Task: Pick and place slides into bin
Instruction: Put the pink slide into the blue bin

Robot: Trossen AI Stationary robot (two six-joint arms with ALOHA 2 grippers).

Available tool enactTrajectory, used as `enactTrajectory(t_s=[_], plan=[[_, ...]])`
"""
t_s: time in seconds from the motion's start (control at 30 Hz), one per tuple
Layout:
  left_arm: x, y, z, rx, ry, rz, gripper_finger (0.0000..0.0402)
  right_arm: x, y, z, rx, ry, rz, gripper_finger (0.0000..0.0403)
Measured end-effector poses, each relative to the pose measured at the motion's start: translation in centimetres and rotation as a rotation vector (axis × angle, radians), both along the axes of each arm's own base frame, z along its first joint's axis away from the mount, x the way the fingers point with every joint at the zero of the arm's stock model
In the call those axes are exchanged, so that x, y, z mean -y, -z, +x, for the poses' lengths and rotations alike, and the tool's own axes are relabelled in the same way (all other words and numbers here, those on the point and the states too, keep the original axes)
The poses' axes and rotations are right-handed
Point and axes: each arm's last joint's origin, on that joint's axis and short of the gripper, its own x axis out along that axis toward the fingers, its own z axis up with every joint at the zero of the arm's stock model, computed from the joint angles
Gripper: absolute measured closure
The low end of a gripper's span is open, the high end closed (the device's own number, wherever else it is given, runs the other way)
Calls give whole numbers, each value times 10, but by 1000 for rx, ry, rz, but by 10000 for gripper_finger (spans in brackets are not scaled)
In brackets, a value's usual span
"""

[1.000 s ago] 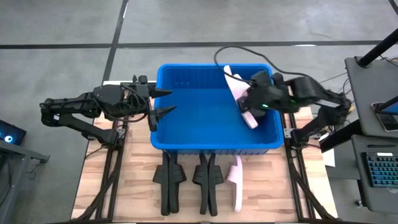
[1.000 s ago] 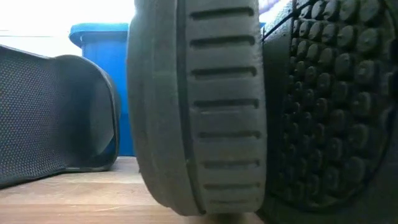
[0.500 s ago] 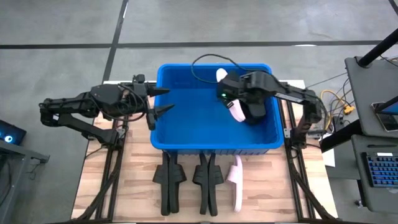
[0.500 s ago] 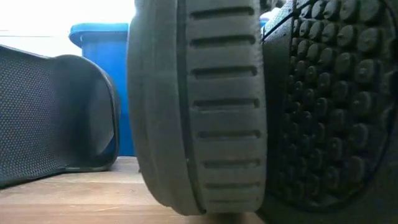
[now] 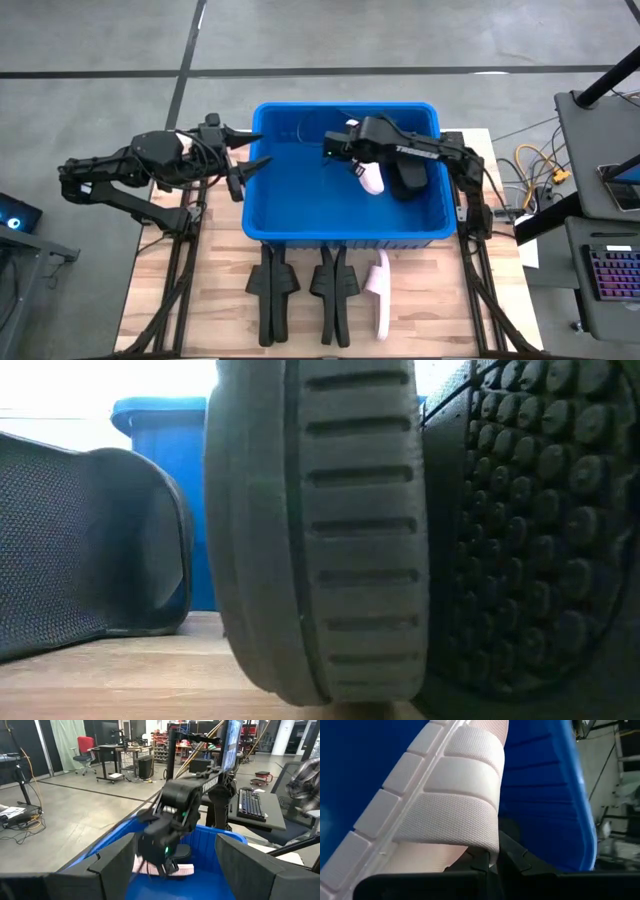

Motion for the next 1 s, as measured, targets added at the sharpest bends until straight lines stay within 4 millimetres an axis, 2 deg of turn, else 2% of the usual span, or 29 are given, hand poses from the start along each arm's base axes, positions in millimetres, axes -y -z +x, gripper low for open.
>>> enactTrajectory(t_s=[0.2,0.47,0.63,1.0], plan=[[0,-1,-3,5,-1,-1,143,1,25,2,-106,-24,30,391],[-1,-1,-3,5,-13,0,143,10,51,-14,-226,7,35,391],[-1,0,-3,2,-17,0,143,18,68,-12,-179,23,24,391],[-1,0,-3,2,-17,0,143,27,80,-7,-128,-6,-26,390]])
